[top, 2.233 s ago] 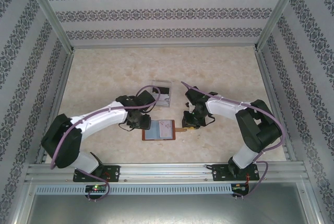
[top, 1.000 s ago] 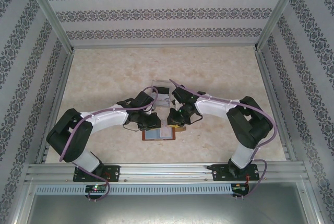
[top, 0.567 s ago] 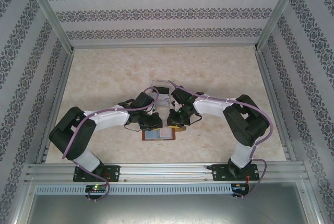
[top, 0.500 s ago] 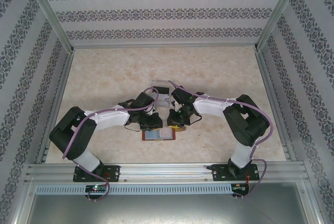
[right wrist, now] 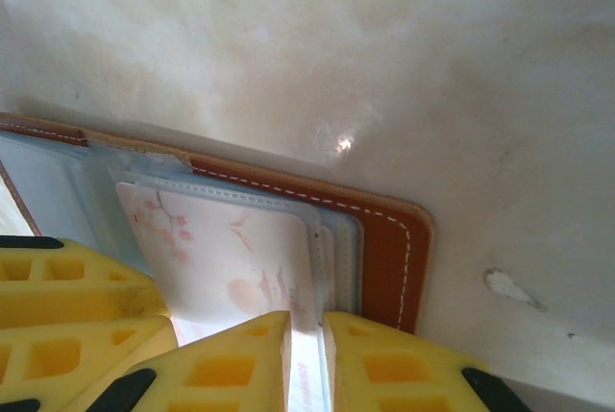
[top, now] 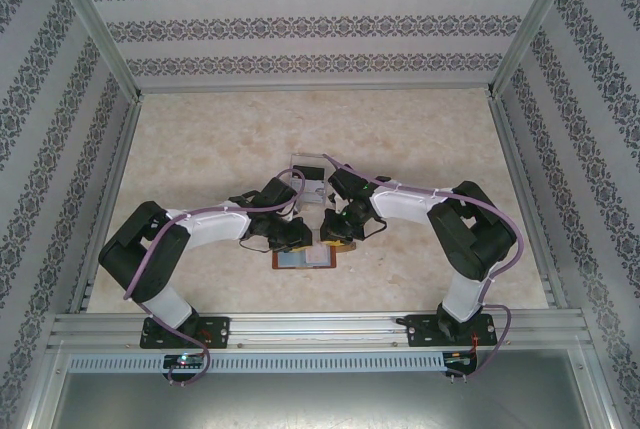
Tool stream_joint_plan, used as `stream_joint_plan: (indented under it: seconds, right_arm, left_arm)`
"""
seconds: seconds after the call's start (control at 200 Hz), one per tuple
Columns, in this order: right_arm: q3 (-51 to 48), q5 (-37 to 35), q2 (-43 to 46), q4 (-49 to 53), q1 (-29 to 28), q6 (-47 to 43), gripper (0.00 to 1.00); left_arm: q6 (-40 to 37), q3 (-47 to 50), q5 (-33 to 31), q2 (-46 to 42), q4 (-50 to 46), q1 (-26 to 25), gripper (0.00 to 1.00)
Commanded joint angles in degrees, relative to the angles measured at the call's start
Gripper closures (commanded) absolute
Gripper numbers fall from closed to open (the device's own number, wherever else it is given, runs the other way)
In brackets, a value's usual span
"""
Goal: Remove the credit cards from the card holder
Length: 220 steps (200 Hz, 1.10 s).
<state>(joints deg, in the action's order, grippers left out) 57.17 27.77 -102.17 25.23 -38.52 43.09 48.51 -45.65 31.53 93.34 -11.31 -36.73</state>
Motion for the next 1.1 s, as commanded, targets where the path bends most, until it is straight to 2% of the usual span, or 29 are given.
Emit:
stream_joint_plan:
  seconds: [0.0,0.165,0.535,1.094]
  right_arm:
    - [-0.4,-1.1,-1.4,1.8,-0.7,-1.4,0.81]
    - [-0.4,-1.1,-1.1,2.1,-0.7,-1.5,0.81]
    - [-0.6,-1.2,-1.2,2.3,-0.6,-1.7,0.80]
    - [-0.5,-1.2,-1.1,2.5,-0.5,-1.9,0.80]
  left_arm:
    - [-0.4,-0.9,-0.6,1.3,-2.0,0.3,0.76]
    - [-1.2,-2.1,-1.0,2.0,-4.2,0.0,0.64]
    - [-3.4,-4.8,-5.5,0.7,-11.8,-0.4,0.63]
    - [-3.0,-4.7,-6.8,-3.2,-10.8,-0.3,0.62]
